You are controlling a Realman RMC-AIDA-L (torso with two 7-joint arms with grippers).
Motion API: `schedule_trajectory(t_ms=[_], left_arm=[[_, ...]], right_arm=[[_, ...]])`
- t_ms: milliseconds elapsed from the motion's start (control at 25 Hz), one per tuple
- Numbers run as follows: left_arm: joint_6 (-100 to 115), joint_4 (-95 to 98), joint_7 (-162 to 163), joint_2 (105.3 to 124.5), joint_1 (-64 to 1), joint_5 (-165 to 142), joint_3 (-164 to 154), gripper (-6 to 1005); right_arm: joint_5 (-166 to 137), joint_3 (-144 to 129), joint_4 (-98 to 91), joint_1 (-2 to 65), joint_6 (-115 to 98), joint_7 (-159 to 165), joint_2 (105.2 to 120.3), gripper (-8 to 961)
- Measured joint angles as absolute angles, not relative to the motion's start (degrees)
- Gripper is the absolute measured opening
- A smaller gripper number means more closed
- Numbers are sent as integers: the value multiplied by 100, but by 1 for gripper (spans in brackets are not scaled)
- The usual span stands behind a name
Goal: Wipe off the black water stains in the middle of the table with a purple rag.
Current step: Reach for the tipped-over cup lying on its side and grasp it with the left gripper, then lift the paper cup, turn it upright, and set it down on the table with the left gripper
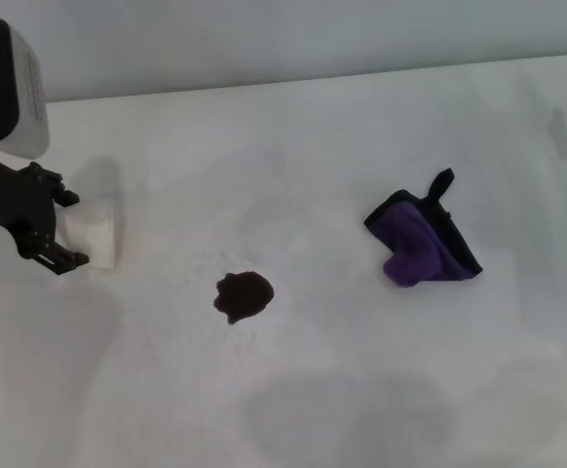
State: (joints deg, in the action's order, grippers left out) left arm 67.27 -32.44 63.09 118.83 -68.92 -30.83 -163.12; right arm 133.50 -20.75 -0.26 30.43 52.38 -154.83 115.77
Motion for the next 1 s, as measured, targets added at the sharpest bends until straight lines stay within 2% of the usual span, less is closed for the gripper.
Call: schedule_trajectory(t_ms=[1000], left_arm=[[6511, -3226, 6310, 11889, -6763, -2657, -16312, 857]], right_arm=[[13351, -2076, -52, 3075, 5219, -15477, 11566, 868]])
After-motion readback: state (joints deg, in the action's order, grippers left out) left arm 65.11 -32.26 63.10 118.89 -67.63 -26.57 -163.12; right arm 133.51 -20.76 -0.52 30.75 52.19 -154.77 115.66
